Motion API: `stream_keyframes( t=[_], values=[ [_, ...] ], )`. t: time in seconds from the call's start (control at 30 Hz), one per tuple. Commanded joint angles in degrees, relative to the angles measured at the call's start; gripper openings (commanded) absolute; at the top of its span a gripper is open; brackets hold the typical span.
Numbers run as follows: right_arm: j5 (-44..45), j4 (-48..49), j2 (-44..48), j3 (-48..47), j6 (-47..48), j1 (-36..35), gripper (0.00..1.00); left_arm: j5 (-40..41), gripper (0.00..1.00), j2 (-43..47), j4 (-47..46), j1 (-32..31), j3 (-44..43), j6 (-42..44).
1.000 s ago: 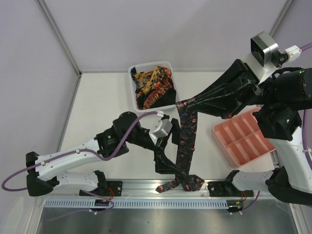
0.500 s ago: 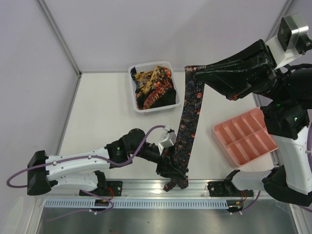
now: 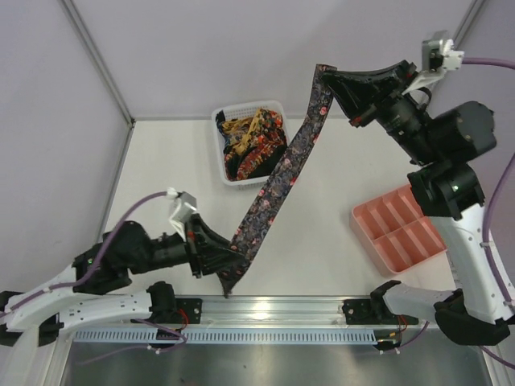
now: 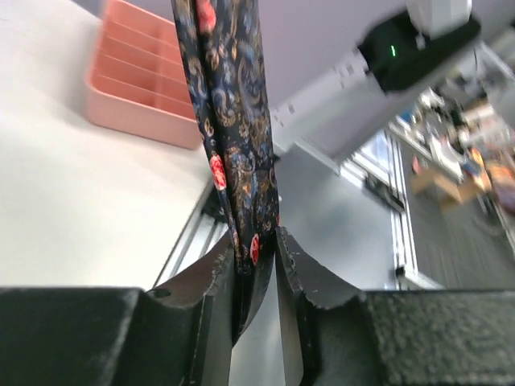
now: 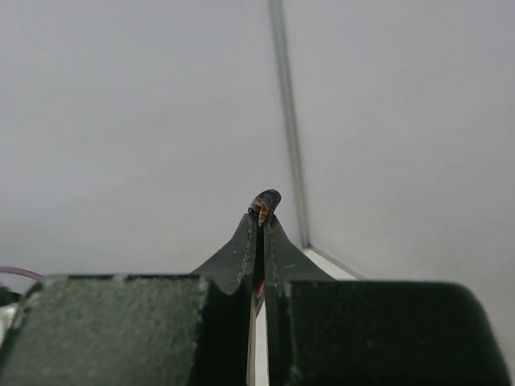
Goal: Roll the ties
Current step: Flatten the tie
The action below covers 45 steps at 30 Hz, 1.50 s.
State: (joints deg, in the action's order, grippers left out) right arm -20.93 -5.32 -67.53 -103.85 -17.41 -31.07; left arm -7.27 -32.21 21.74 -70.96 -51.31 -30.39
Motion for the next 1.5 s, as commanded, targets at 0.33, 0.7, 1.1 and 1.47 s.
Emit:
stream_keyframes(
  t=[0.33,0.7,1.1,1.47],
  values=[
    [0.45,18.85,-0.59,36.32,-2.99,16.55,0.00,-6.64,0.01,-19.96,3.35,20.13,3.36,-6.17],
    [2.65,20.52,-7.70,45.40,0.62,24.65,0.00,-10.84,0.00,-52.68,-9.43,30.70,-0.89,-2.83],
    [5.90,15.97,-20.18,41.99,4.49,27.38,0.21,-2.51,1.00,-53.50,-2.32,33.17,-6.62,-0.02],
    [26.29,-9.77,-15.63,32.04,1.95,15.02,0.98,9.09,0.75,-20.48,6.11,30.35,13.07,-16.18]
  ],
)
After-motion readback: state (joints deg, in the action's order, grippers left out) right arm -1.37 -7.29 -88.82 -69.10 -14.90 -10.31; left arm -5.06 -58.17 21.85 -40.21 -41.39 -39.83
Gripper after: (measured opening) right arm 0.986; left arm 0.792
